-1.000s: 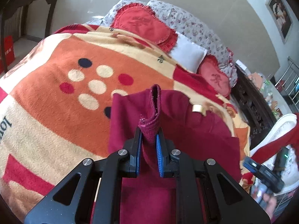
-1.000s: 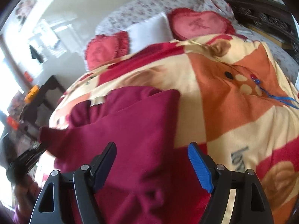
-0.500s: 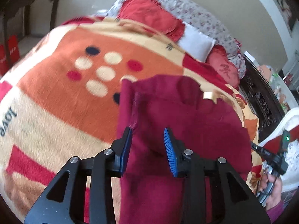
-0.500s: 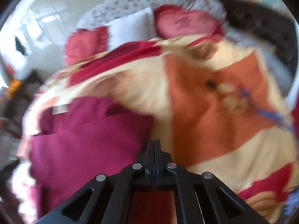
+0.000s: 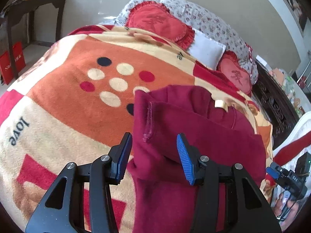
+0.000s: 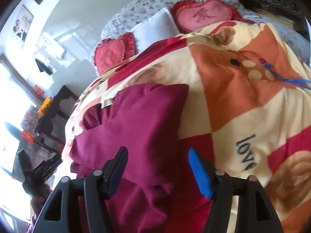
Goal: Fold small clothes
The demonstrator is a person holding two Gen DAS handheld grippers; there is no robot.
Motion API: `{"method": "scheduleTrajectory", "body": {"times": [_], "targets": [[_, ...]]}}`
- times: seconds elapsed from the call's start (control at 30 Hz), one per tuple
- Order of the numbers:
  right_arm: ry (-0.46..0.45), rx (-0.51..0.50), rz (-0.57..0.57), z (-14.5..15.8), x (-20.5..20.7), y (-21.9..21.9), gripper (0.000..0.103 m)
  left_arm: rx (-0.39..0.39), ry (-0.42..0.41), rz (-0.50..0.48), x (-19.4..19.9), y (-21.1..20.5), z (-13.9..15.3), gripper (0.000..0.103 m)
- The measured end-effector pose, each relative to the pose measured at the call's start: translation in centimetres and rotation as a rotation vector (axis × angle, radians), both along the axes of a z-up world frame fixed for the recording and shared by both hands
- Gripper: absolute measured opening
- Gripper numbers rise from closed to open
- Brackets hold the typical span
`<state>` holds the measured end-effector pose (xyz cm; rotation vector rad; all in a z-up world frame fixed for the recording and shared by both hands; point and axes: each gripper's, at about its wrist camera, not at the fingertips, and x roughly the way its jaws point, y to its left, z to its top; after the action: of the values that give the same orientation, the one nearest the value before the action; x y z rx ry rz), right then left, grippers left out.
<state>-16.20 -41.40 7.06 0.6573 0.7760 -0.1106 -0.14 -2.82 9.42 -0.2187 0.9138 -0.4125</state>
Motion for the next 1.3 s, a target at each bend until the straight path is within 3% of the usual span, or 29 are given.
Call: {"method": "scheduleTrajectory", "body": {"times": [0.07, 0.1, 0.13, 0.2, 0.3, 0.37, 0.53, 0.6, 0.63, 0.87, 1.17, 1.3], "targets": [[0.053, -0.038, 0.041, -0.7, 1.1, 1.0, 0.063, 0.017, 0.02, -0.01, 0.3, -0.9, -0.7, 0.048], [0.1, -0.074, 0.065, -1.4, 1.8, 1.6, 0.042, 0.034, 0.035, -0.013, 0.4, -1.4, -1.2, 0.048], [0.129, -0.1, 0.074, -1.9, 2.2, 2.0, 0.033, 0.053, 0.055, -0.017, 0.6, -1.9, -1.7, 0.048], [0.147, -0.135, 0.066, -2.1, 2.2, 2.1, 0.023, 0.09, 0.075, -0.026, 0.6, -2.4, -2.4, 0.048], [0.141, -0.222, 0.028, -1.8, 1.7, 1.7, 0.018, 0.145, 0.071, -0.04, 0.3, -2.8, -3.3, 0.048], [0.195, -0.247, 0.0, -3.1, 2.0, 1.0, 0.018, 0.16, 0.079, -0.046, 0.4, -3.0, -3.8, 0.048], [0.156, -0.223, -0.024, -1.9, 1.2, 0.8, 0.019, 0.162, 0.069, -0.047, 0.1, -2.9, -3.7, 0.048], [0.161, -0.233, -0.048, -1.3, 0.7, 0.4, 0.044, 0.154, 0.065, -0.042, -0.1, -2.7, -3.4, 0.048], [0.161, -0.252, -0.067, -0.9, 0.4, 0.4, 0.047, 0.148, 0.055, -0.041, -0.3, -2.6, -3.0, 0.048], [0.117, -0.353, -0.064, 1.9, 0.6, 1.8, 0.047, 0.143, -0.049, -0.055, -1.1, -3.3, -0.5, 0.048], [0.132, -0.432, 0.003, 1.5, 4.3, 3.8, 0.04, 0.207, -0.006, -0.095, -0.4, -5.2, -2.8, 0.048], [0.2, -0.451, 0.017, -0.6, 6.0, 3.6, 0.038, 0.22, 0.011, -0.101, 0.2, -5.6, -4.1, 0.053]]}}
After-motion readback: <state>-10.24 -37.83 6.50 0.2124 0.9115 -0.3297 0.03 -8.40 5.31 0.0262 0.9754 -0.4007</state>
